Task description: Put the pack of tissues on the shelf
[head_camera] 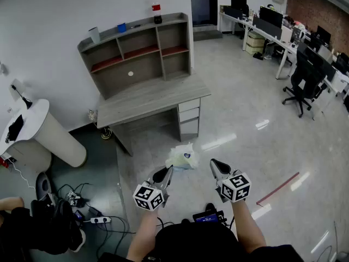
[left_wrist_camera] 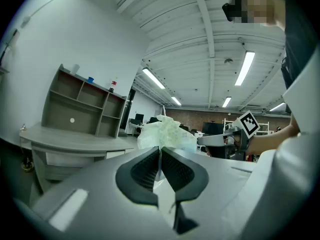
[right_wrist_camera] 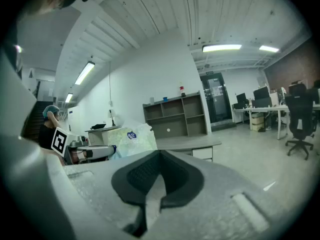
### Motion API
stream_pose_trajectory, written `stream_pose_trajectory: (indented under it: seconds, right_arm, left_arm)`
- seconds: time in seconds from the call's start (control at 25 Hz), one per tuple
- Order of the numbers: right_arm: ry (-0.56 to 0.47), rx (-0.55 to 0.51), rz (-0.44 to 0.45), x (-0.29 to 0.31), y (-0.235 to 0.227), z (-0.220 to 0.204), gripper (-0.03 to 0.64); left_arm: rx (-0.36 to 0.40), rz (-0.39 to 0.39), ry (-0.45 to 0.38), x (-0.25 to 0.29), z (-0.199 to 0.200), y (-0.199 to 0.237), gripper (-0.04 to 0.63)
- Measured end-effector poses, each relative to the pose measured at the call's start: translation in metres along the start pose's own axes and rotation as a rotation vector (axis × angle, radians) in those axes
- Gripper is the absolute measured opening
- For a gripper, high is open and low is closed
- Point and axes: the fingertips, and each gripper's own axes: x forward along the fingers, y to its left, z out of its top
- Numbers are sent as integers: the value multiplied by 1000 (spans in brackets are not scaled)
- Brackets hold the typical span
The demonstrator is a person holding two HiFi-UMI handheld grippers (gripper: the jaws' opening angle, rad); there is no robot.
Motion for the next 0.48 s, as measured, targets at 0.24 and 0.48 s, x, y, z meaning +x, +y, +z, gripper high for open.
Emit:
stream_pose_trajectory:
  seconds: [0.24,0.48]
  right_arm:
    - [-8,-8,-3,-3,2,5,-2]
    - [-16,-22,-8,-4,4,7,-1]
  left_arm:
    - [-2,4,-2,-2,4,-2,11]
    - [3,9,-5,-2,4,0,11]
